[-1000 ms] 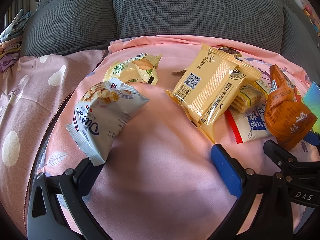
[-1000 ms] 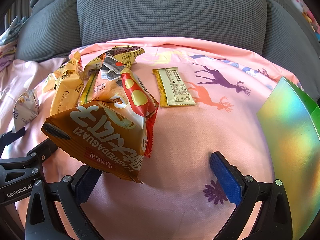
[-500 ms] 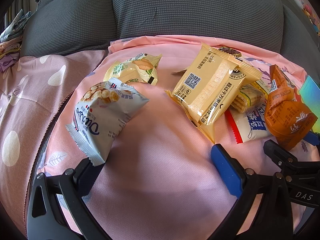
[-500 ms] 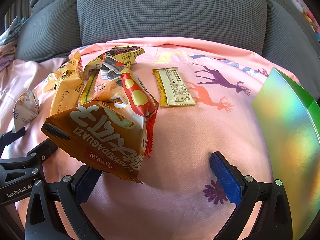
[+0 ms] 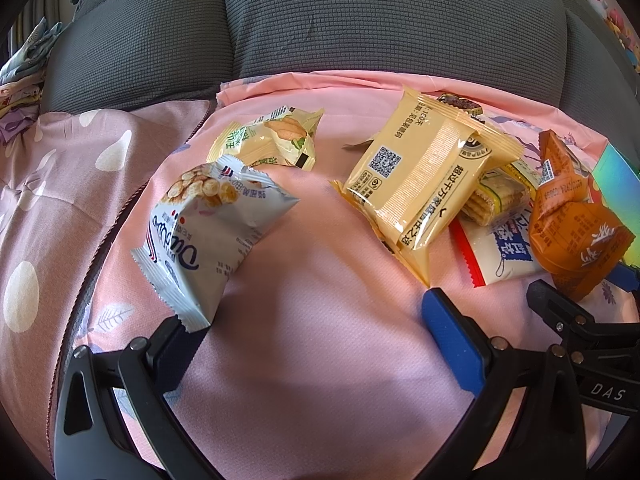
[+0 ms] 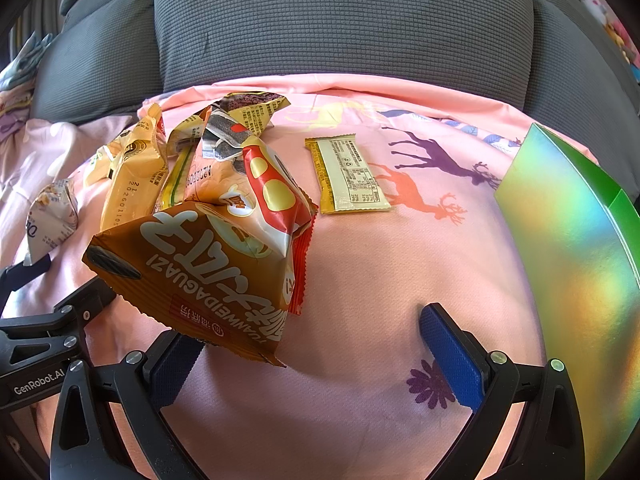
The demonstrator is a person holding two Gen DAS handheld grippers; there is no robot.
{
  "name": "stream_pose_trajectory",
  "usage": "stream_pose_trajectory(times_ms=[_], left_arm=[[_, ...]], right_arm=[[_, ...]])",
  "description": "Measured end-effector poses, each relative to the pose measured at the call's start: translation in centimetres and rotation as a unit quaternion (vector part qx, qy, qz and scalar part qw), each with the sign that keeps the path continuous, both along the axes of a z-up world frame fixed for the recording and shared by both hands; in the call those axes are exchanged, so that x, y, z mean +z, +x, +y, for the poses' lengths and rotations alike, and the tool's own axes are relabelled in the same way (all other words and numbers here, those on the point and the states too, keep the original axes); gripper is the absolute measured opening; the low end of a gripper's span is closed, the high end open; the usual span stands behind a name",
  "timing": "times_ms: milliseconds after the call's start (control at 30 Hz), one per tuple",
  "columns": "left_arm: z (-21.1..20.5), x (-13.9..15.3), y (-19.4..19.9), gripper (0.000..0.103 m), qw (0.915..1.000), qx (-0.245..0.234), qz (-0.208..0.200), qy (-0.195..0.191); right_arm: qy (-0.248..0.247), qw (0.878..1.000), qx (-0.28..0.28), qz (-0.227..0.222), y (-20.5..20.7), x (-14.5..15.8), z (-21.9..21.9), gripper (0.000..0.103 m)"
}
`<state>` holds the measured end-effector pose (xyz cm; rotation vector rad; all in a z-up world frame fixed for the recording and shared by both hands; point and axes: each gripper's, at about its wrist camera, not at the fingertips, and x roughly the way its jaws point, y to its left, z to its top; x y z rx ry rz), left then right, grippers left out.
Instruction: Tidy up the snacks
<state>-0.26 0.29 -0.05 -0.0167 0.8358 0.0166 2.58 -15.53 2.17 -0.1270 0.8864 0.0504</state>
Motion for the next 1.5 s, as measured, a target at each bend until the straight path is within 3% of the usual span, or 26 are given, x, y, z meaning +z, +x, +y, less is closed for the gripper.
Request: stream_pose_trajectory(times_ms=[467,733,900,967,1167,1367,1500], left_arm=[[-0.2,0.1,0.1,0.103,1.0,0.0,0.005,-0.002],[0.4,0.7,0.5,0.102,0.9987,-0.002,0.048,-0.017],[1.1,1.8,0.0,0.102,0.9957,-0.007,0.074,-0.055],[1.6,2.6,-0.4,0.102,0.9946,-0.005,0.069,-0.077],[1.9,5.1,-0.8,0.102,0.996,-0.006,0.04,-0.08],[1.7,7.4,-1.2,0.093,0.9915,-0.015,0.024,-0.127],[0.3,8.6,-0.2,0.081,0.9882,-0.037,0.039,-0.143]], right_arm=[[-0.007,1.0,0.0,0.007,0.4,-0.1,0.5,0.102],[0.007,0.999,-0.024,0.042,0.0,0.7,0.3,0.102],[0.07,0.996,-0.006,0.058,-1.1,2.4,-0.3,0.102],[0.096,0.994,-0.008,0.056,-1.5,3.5,-0.8,0.102],[0.143,0.989,-0.021,0.044,-1.8,7.0,-2.0,0.102],[0.188,0.98,-0.016,0.063,0.5,9.4,-2.0,0.101],[0.222,0.972,-0.024,0.068,2.1,9.8,-2.8,0.095]])
